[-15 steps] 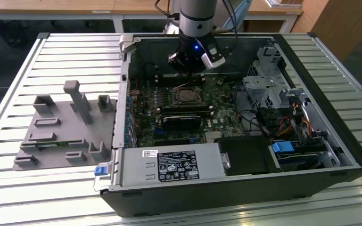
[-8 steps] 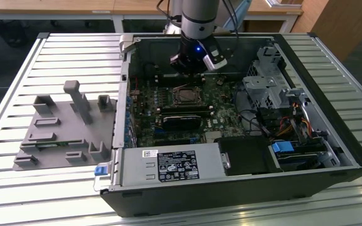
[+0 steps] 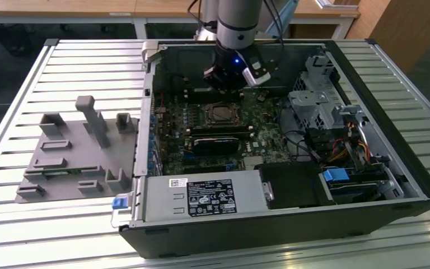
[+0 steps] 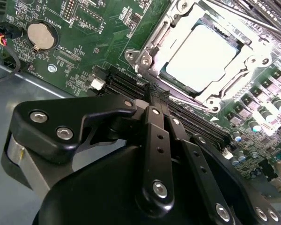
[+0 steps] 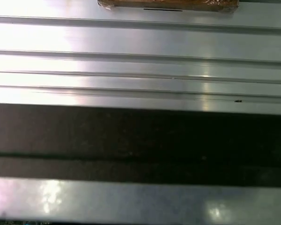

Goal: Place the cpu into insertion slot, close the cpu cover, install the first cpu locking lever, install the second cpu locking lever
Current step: 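Install the first cpu locking lever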

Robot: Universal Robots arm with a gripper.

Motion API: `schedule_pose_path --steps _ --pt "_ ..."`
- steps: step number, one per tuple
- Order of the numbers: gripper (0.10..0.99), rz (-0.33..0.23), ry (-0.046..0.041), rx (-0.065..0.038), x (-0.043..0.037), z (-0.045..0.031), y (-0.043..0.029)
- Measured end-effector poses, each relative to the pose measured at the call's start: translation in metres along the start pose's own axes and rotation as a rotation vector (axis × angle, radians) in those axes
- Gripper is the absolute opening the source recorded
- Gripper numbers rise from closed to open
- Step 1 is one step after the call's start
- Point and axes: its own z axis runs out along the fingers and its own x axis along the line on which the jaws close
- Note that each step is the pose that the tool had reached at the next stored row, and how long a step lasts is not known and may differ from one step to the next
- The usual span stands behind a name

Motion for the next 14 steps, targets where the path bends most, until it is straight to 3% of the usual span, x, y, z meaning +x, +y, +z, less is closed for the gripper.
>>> schedule_pose_path --steps 6,14 --pt "0.106 0.000 0.0000 0.003 -0.0007 0.0028 0.0000" --pt "0.106 0.000 0.0004 0.021 -0.0007 0.0061 0.0002"
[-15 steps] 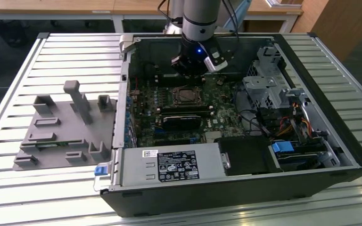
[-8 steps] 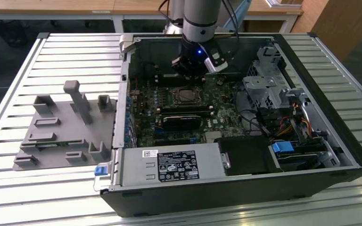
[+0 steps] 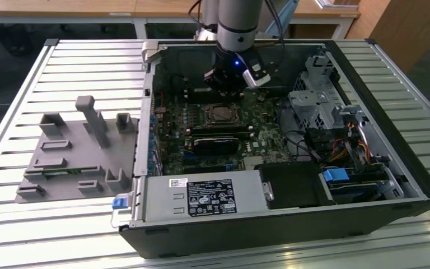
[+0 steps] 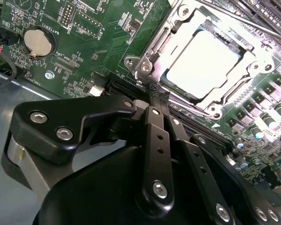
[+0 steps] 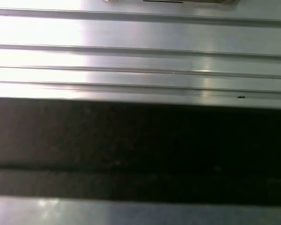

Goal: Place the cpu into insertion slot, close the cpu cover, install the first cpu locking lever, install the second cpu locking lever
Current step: 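Install the first cpu locking lever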

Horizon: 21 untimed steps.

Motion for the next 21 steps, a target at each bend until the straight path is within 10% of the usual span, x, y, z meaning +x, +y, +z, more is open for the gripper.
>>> schedule_pose_path --steps 11,21 --pt "0.106 0.000 0.0006 0.027 0.0000 0.0039 0.0005" --pt "0.106 0.000 0.0006 0.029 -0.0004 0.0055 0.0026"
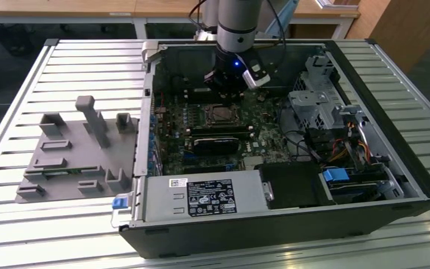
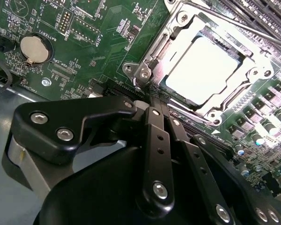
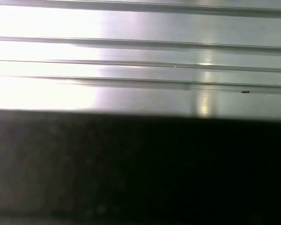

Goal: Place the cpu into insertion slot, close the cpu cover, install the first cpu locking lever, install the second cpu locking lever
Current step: 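Install the first cpu locking lever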

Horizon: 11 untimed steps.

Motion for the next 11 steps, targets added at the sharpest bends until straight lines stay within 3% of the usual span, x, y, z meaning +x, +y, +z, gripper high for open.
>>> schedule_pose_path --steps 2,9,11 --pt "0.106 0.000 -0.0007 -0.001 -0.0001 -0.0010 0.0004" --pt "0.106 0.000 -0.0001 0.000 -0.0001 -0.0179 0.0010" --pt "0.106 0.000 -0.0002 0.000 -0.0001 -0.0188 0.0010"
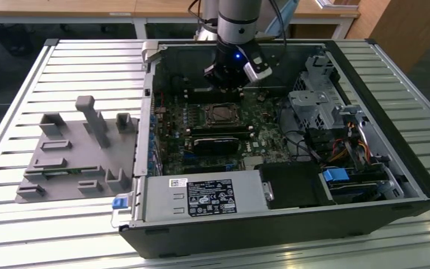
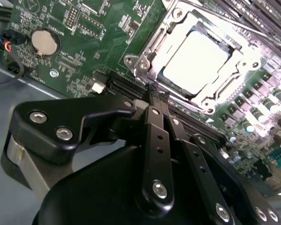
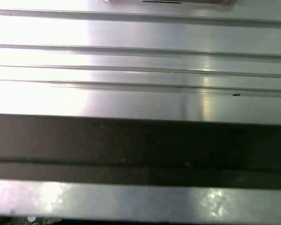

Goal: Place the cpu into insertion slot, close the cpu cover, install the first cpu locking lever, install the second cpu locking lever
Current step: 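Install the first cpu locking lever, then install the second cpu locking lever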

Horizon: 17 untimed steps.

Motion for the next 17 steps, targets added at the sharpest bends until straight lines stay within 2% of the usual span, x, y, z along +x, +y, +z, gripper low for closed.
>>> schedule_pose_path --steps 17 --pt "0.106 0.000 0.0002 0.000 -0.0001 -0.0005 -0.0078"
